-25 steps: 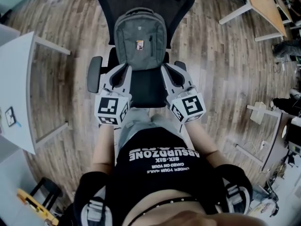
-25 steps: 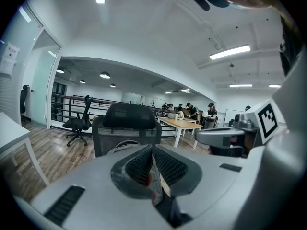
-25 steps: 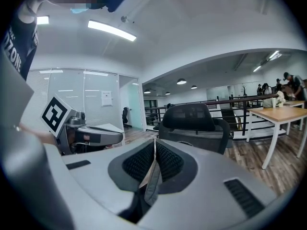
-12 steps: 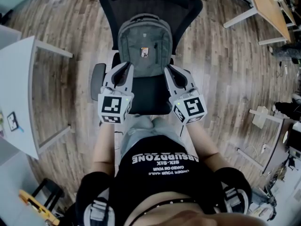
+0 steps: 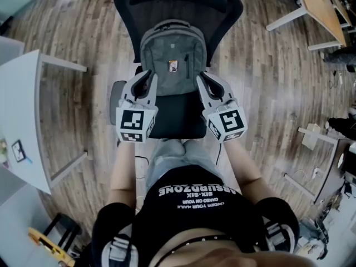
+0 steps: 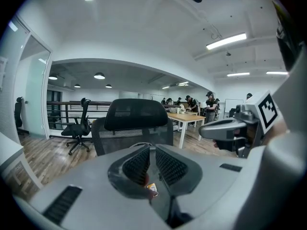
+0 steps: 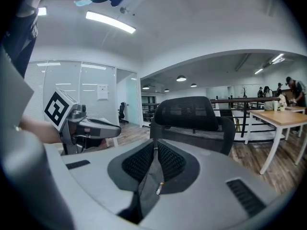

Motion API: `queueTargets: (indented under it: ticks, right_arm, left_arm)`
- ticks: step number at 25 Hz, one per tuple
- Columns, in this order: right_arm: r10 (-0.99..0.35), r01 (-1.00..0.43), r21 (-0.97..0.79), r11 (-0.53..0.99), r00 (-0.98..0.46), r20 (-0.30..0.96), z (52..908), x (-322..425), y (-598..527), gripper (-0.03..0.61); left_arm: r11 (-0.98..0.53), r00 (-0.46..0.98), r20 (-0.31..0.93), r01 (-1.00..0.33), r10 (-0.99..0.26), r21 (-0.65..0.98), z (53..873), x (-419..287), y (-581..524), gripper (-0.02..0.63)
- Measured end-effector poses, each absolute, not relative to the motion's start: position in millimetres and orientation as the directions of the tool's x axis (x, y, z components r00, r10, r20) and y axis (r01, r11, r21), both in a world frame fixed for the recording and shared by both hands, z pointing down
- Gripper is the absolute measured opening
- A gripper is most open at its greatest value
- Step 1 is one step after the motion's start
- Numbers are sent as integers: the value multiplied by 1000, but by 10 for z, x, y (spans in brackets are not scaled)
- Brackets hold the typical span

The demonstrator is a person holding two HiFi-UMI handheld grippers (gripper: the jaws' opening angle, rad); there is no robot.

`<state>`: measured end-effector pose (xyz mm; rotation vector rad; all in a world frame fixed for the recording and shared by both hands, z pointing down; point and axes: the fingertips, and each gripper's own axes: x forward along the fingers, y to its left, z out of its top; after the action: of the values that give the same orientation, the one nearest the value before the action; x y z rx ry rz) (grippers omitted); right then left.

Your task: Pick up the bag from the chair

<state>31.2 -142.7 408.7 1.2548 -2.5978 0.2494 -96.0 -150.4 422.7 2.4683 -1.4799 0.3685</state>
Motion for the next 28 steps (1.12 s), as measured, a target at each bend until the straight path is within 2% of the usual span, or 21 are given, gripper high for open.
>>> queueTargets:
  ticks: [9, 13, 19, 28]
  right_arm:
    - [-735, -783, -25, 621, -593, 329, 4274, 325, -1710, 98]
    - [-723, -772, -6, 636, -599, 343, 4359, 311, -1824, 120]
    - [-713, -759, 27, 650, -597, 369, 4464, 332, -1990, 135]
    - [-693, -738, 78, 671, -585, 421, 4668, 349, -2285, 138]
  left_arm:
    - [-443, 431, 353, -895, -831, 49, 4339, -1005, -1785, 38]
    - [-399, 391, 345, -916, -853, 51, 4389, -1079, -1926, 73]
    - [-353, 346, 343, -935, -873, 43, 4472, -1168, -2127, 116]
    - [-362, 331, 361, -932, -872, -21, 4621, -1203, -2382, 170]
